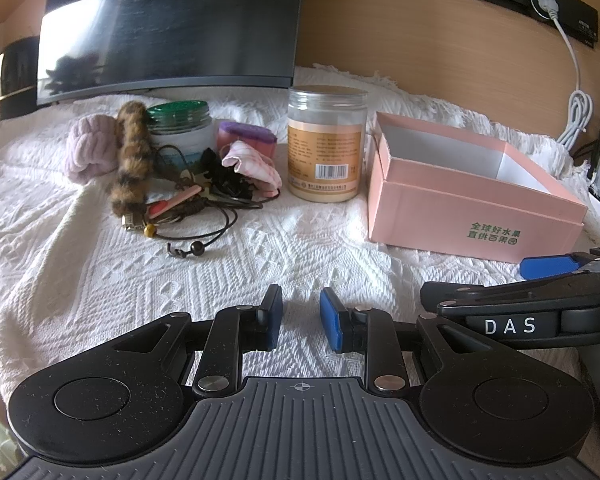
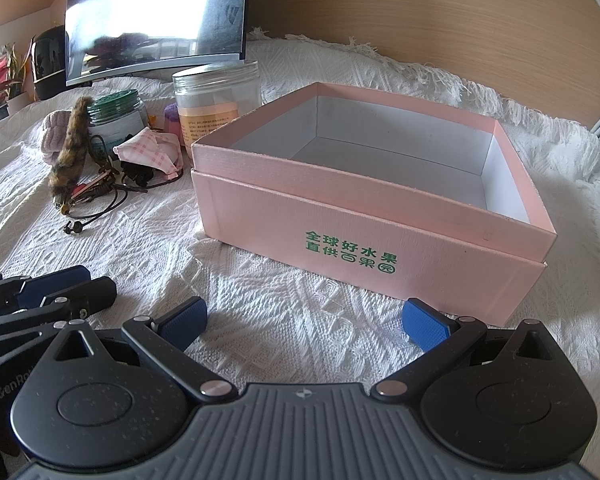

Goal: Organize soft objects

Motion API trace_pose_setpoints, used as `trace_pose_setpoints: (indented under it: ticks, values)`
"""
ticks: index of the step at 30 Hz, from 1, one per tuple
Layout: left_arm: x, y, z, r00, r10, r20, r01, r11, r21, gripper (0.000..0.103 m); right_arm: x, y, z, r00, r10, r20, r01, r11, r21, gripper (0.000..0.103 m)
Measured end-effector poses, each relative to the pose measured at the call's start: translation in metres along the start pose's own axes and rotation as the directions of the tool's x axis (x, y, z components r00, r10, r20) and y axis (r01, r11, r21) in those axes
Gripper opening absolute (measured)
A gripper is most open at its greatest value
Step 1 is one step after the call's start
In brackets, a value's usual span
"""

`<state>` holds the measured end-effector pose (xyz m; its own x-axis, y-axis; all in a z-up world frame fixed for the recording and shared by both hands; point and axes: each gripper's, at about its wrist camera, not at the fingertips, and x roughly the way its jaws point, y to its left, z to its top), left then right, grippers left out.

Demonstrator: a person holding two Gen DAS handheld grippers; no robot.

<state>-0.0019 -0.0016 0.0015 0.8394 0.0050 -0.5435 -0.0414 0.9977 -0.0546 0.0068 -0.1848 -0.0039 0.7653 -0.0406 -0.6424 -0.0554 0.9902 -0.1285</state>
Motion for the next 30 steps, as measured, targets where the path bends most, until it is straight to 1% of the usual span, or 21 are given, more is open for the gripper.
trace_pose_setpoints:
  ticks: [18, 24, 30]
  values:
    - [0.0010, 0.0003, 0.0011, 1.000, 0.002, -0.002, -0.002, 1.000, 0.000, 0.027, 0.0001, 0.0003, 0.0001, 1.000, 0.000, 0.000, 0.000, 1.000, 0.000, 0.103]
    - [0.0037, -0.0009, 0.0031, 1.000, 0.007, -0.013, -0.007, 1.000, 0.024, 0.027, 0.0000, -0.0002, 0.0000, 1.000, 0.000, 0.000, 0.000, 1.000, 0.000, 0.103]
    - [0.0049, 0.0009, 0.0064, 0.999, -0.002, -0.033, 0.003, 1.000, 0.024, 0.027, -0.0007, -0.0007, 0.0001, 1.000, 0.000, 0.000, 0.000, 1.000, 0.000, 0.103]
